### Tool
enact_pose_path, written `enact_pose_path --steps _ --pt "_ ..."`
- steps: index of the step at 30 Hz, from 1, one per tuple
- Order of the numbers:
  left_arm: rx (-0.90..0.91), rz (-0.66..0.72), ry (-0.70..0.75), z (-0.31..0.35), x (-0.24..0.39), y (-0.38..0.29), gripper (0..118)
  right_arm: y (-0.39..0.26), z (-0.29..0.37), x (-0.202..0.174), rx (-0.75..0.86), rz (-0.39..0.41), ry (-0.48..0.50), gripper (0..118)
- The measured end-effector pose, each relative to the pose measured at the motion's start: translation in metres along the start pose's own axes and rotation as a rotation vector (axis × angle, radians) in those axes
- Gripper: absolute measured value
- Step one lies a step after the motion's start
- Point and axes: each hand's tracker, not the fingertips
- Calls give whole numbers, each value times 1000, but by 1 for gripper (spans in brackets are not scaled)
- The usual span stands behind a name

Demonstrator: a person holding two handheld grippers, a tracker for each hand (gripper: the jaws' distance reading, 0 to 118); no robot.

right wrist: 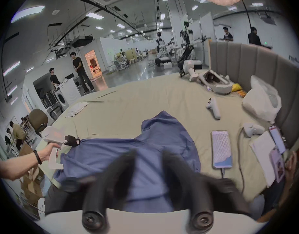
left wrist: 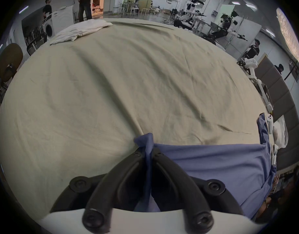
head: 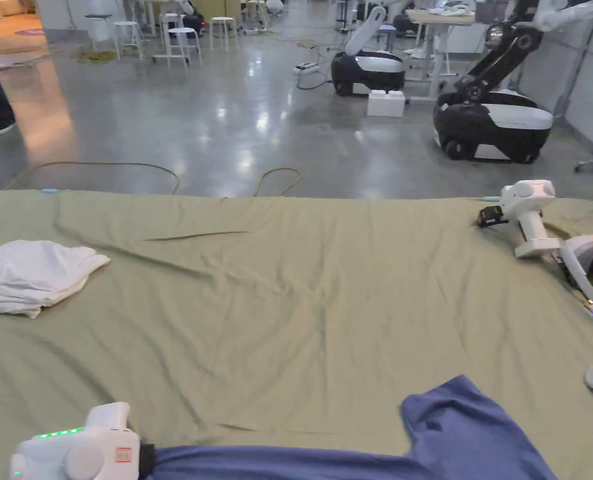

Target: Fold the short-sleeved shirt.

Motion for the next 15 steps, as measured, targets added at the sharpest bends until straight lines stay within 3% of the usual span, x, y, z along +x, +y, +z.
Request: enact_pose_path --steps 1,4,7,10,11,13,14,15 --pt "-11 -8 -6 1 -1 2 8 6 -20 11 -16 -32 19 82" --pt "-39 -20 -8 0 1 5 8 28 -90 43 -90 -97 21 80" --pt "-51 -61 21 -1 7 7 8 34 -163 73 -262 -177 -77 80" --pt "-57 -109 48 -1 13 7 8 24 -218 93 -464 -156 -256 79" --pt "-57 -124 56 -1 15 7 8 16 -234 99 -547 -147 -277 73" --pt "-54 -134 66 -3 17 6 8 23 -226 89 -455 -102 -261 67" --pt "-52 -140 72 -3 19 5 8 28 -222 81 -452 -83 -294 53" --pt "-50 -150 80 -3 20 4 8 27 -217 73 -420 -22 -267 15"
